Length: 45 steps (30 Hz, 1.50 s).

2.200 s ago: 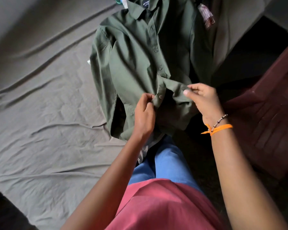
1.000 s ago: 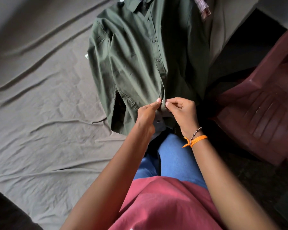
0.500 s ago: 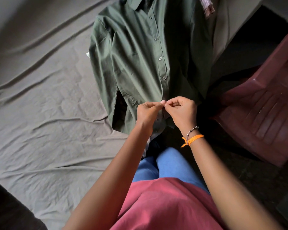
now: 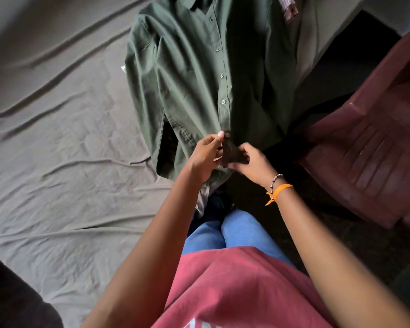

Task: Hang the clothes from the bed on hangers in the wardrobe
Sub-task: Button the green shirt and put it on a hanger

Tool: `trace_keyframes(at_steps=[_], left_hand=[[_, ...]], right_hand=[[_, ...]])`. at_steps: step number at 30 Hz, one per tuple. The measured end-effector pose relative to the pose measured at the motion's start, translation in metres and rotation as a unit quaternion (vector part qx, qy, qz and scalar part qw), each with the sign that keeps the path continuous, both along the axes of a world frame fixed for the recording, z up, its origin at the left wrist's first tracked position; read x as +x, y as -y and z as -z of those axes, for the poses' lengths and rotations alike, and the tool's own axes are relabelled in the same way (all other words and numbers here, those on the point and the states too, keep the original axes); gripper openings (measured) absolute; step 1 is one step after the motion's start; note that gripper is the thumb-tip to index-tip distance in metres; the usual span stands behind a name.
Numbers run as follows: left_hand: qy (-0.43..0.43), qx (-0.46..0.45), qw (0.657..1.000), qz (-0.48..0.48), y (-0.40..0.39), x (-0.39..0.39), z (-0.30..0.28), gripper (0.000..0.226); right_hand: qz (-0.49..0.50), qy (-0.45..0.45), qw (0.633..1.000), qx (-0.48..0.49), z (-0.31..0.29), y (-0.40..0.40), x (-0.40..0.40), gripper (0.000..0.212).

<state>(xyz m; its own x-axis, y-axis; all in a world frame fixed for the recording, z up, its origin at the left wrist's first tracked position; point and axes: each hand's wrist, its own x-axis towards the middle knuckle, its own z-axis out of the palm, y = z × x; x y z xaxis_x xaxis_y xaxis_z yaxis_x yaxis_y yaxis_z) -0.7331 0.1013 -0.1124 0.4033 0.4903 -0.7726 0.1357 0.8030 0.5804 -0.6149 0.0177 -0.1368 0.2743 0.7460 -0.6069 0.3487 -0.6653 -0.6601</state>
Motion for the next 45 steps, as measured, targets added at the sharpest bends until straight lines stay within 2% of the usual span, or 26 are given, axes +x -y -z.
trace_keyframes(at_steps=[2,3,6,10,16,21,24,30,36,45], left_hand=[[0.026,-0.001,0.999,0.028,0.010,-0.007,0.002,0.017],[0.008,0.010,0.997,0.071,0.016,-0.011,0.005,0.016],[-0.091,0.075,0.978,0.170,0.035,-0.026,0.018,0.022],[-0.087,0.103,0.988,0.080,0.053,-0.037,0.018,0.022],[-0.089,0.107,0.990,-0.039,0.065,-0.038,0.008,0.020],[-0.093,0.150,0.983,-0.045,0.075,-0.034,-0.001,0.017],[-0.103,0.134,0.984,-0.059,0.080,-0.030,-0.003,0.015],[-0.082,0.080,0.992,-0.056,0.082,-0.021,-0.022,0.021],[-0.177,0.126,0.976,-0.026,0.081,-0.016,-0.018,0.026],[-0.278,0.191,0.941,0.003,0.083,-0.010,-0.021,0.033]], right_hand=[[0.020,-0.005,1.000,0.014,0.006,0.005,-0.006,0.015],[0.041,-0.023,0.999,0.024,0.005,0.006,-0.009,0.008],[0.125,-0.099,0.986,0.049,-0.001,0.007,-0.016,0.005],[0.174,-0.189,0.966,0.028,-0.008,0.019,-0.017,0.011],[0.176,-0.089,0.978,0.061,-0.010,0.037,-0.022,0.006],[0.171,0.019,0.979,0.109,-0.023,0.040,-0.029,0.013],[0.188,0.053,0.973,0.122,-0.031,0.043,-0.032,0.016],[0.199,0.055,0.971,0.119,-0.036,0.045,-0.037,0.016],[0.252,0.021,0.961,0.114,-0.036,0.045,-0.040,0.013],[0.262,-0.012,0.960,0.102,-0.038,0.047,-0.043,0.014]])
